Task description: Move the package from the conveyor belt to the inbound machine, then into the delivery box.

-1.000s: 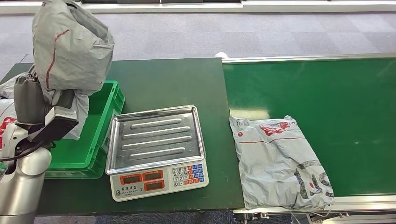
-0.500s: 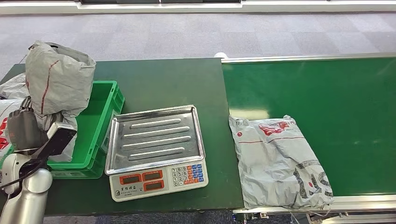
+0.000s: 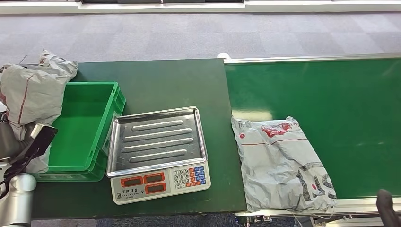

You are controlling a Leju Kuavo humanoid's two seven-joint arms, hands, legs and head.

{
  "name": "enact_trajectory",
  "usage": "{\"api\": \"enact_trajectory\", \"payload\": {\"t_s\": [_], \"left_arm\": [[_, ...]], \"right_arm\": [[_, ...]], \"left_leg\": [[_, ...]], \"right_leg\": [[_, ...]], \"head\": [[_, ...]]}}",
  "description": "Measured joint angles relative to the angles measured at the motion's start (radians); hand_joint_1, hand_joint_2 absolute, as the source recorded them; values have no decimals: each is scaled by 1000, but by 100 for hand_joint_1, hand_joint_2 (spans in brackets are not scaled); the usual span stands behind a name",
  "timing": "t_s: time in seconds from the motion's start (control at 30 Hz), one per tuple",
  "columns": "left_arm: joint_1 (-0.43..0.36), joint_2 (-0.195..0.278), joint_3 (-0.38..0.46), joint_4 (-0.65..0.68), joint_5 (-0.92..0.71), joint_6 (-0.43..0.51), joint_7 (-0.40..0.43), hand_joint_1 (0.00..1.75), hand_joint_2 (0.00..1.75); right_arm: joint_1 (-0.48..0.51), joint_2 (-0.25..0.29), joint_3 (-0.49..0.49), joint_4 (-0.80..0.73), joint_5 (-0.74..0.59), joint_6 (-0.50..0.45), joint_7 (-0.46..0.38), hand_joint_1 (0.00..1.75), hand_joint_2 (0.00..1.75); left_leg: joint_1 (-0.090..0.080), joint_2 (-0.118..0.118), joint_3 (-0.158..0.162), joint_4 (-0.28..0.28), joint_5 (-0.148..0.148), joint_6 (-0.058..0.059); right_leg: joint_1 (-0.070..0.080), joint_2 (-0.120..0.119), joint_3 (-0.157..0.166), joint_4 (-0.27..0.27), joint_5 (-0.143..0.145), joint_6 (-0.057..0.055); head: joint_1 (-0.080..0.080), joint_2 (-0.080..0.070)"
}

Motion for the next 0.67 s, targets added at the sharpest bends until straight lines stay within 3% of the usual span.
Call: {"api": "enact_trajectory", "payload": {"t_s": [0.1, 0.17, 0.23, 0.3, 0.37, 0.67], "left_arm": [[-4, 4, 20, 34, -9, 21, -9, 175, 175], [-4, 4, 30, 52, -19, 31, -11, 111, 175], [-5, 4, 37, 68, -32, 41, -11, 24, 175], [-6, 4, 44, 82, -42, 51, -10, 0, 87], [-9, 4, 52, 92, -45, 64, -9, 0, 0], [-25, 7, 65, 112, -36, 91, -16, 0, 0]], "right_arm": [[0, -17, 32, 18, 12, -10, 4, 0, 175], [1, -24, 54, 28, 26, -20, 9, 0, 175], [2, -34, 77, 39, 37, -35, 20, 0, 175], [2, -47, 98, 48, 45, -44, 34, 0, 175], [1, -60, 116, 56, 51, -47, 49, 0, 175], [-2, -110, 173, 83, 74, -81, 105, 0, 175]], "left_leg": [[0, 0, 0, 0, 0, 0], [0, 0, 0, 0, 0, 0], [0, 0, 0, 0, 0, 0], [0, 0, 0, 0, 0, 0], [0, 0, 0, 0, 0, 0], [0, 0, 0, 0, 0, 0]], "right_leg": [[0, 0, 0, 0, 0, 0], [0, 0, 0, 0, 0, 0], [0, 0, 0, 0, 0, 0], [0, 0, 0, 0, 0, 0], [0, 0, 0, 0, 0, 0], [0, 0, 0, 0, 0, 0]], "head": [[0, 0], [0, 0], [0, 0], [0, 0], [0, 0], [0, 0]]}}
